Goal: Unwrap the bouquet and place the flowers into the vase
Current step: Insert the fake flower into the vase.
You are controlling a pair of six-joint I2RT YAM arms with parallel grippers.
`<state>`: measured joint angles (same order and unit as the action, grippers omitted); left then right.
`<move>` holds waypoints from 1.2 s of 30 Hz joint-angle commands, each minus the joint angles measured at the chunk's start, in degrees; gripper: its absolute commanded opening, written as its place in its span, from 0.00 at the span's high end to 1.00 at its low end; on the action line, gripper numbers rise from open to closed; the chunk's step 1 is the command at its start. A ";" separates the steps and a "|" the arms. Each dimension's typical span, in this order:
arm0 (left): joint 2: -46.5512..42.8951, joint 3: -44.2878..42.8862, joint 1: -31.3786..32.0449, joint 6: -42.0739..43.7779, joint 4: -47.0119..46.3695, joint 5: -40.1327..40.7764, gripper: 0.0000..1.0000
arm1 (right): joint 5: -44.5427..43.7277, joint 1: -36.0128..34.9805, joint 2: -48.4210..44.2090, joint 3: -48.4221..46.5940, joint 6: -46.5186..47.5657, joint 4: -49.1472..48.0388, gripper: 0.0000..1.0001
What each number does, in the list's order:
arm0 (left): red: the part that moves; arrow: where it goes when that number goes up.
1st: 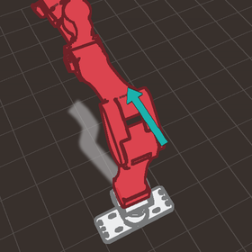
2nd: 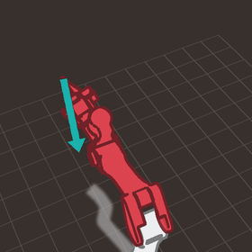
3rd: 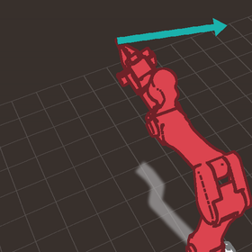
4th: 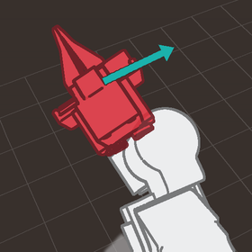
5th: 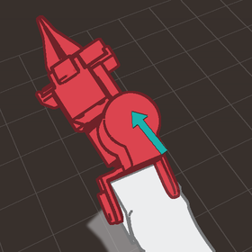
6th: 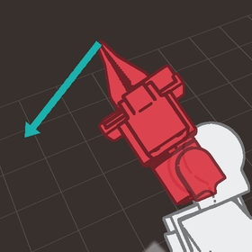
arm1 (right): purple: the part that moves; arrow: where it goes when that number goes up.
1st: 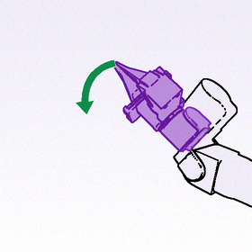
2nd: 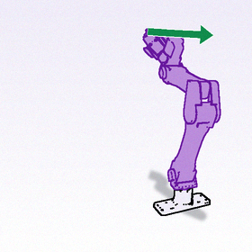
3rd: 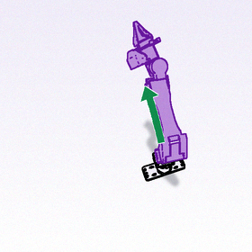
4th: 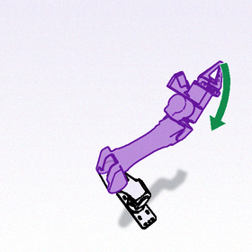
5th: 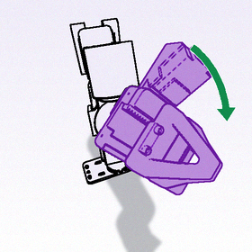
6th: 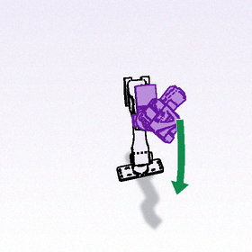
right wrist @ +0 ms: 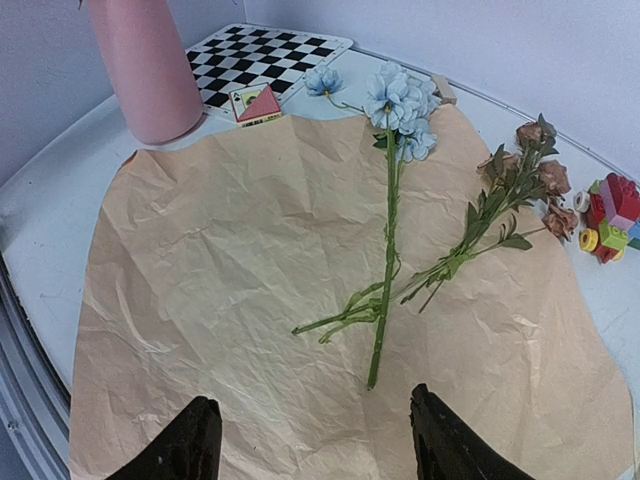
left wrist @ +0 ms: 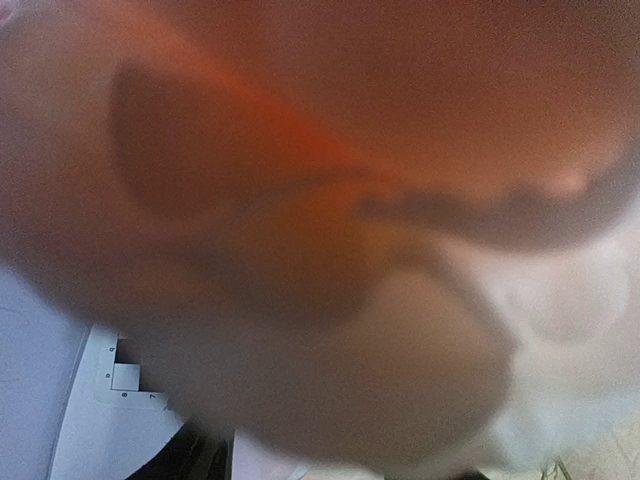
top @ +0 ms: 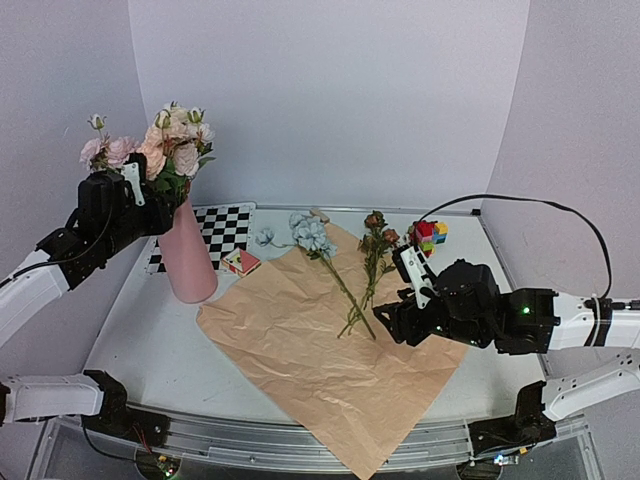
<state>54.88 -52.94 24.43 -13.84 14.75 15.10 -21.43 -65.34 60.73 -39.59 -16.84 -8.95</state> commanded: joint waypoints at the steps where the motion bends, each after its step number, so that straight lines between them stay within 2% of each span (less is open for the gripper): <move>1: 1.77 -2.86 -0.06 0.90 -4.47 -0.20 0.52 | -0.82 -0.15 -0.70 0.00 -0.64 -0.28 0.34; 12: 2.55 0.04 -0.05 -0.32 -4.49 -7.42 0.52 | -0.89 -0.05 3.51 -1.02 -2.72 0.17 0.35; 16: -0.09 0.46 -0.06 -2.61 -2.26 -9.02 0.46 | -0.39 1.21 6.81 -2.72 -4.85 1.39 0.35; 23: -6.94 0.85 0.01 -6.71 5.33 -8.29 0.32 | 5.93 11.12 8.77 -3.55 -10.04 3.21 0.36; 28: -11.89 3.20 0.05 -10.98 11.51 -7.76 0.31 | 5.59 16.96 10.60 -4.67 -13.18 5.25 0.37; 36: -20.71 9.39 0.05 -22.72 16.65 -14.15 0.28 | 4.02 19.25 17.16 -8.66 -20.19 7.07 0.41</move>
<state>38.02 -45.85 24.43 -28.19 28.36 5.24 -16.28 -46.76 75.41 -44.89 -31.50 -4.42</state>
